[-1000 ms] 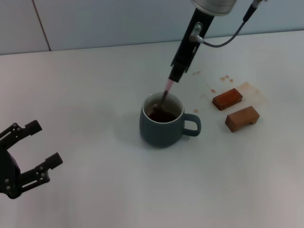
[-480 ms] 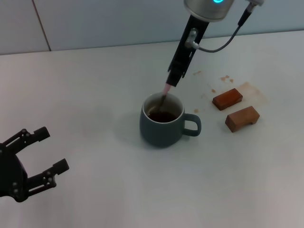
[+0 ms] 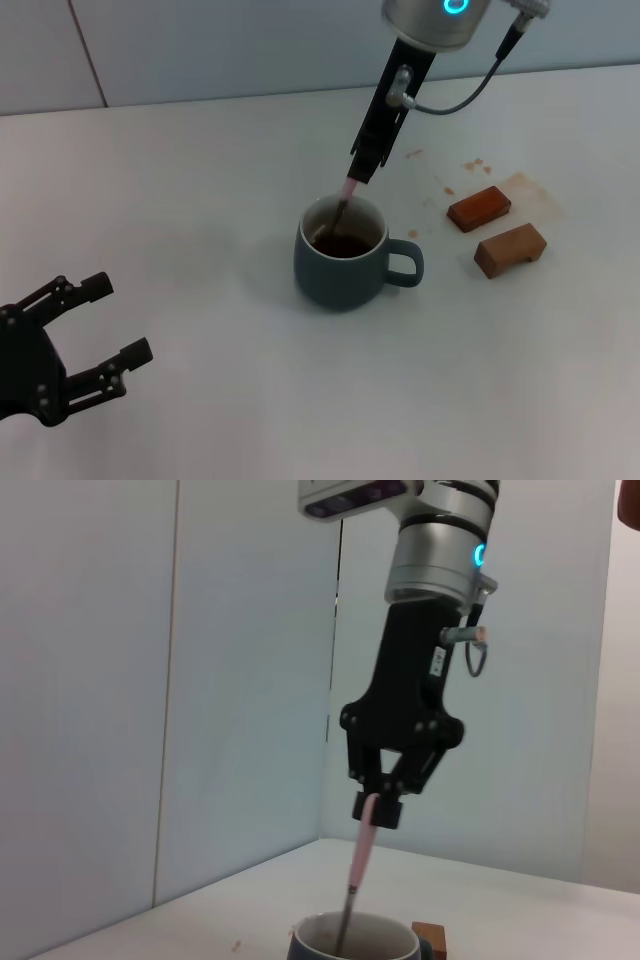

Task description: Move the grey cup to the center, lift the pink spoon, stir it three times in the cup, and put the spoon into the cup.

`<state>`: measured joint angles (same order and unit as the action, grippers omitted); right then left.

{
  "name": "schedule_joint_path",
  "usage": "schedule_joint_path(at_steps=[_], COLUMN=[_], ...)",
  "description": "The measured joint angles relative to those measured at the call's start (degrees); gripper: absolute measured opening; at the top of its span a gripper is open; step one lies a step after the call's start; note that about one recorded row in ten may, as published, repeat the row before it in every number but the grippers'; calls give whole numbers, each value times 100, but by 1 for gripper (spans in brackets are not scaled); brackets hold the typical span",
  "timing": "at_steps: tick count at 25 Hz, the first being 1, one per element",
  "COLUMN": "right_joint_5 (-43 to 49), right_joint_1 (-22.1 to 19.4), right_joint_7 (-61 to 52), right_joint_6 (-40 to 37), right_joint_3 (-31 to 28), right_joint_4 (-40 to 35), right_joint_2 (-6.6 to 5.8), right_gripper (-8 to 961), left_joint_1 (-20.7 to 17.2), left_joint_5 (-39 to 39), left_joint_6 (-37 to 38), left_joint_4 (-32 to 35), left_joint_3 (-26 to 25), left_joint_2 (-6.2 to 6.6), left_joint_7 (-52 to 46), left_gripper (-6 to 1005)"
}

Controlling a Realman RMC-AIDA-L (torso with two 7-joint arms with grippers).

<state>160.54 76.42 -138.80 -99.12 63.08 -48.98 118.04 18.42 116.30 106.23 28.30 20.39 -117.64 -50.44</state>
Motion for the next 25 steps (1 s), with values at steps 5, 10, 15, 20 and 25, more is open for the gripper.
schedule_joint_path(at_steps=[5, 10, 15, 20, 25], right_joint_5=[228, 288, 198, -497, -1781], right_joint_1=[5, -6, -201, -765, -2142], right_joint_7=[-49, -51, -53, -32, 56], right_joint_6=[-38, 10, 158, 276, 706], right_joint_3=[20, 21, 28, 20, -333], right_joint_4=[6, -20, -344, -1219, -2663], right_joint_2=[42, 87, 117, 123, 98], right_gripper=[205, 216, 227, 419, 544], left_joint_1=[4, 5, 40, 60, 71], left_joint_5=[-15, -42, -47, -47, -47], left_joint_6=[19, 51, 39, 28, 28], left_joint_4=[0, 0, 0, 0, 0], left_joint_3=[-8, -27, -18, -2, -16], left_joint_2=[-2, 3, 12, 20, 32], left_joint_7=[-1, -1, -51, -82, -79], left_gripper=[860, 860, 860, 860, 860])
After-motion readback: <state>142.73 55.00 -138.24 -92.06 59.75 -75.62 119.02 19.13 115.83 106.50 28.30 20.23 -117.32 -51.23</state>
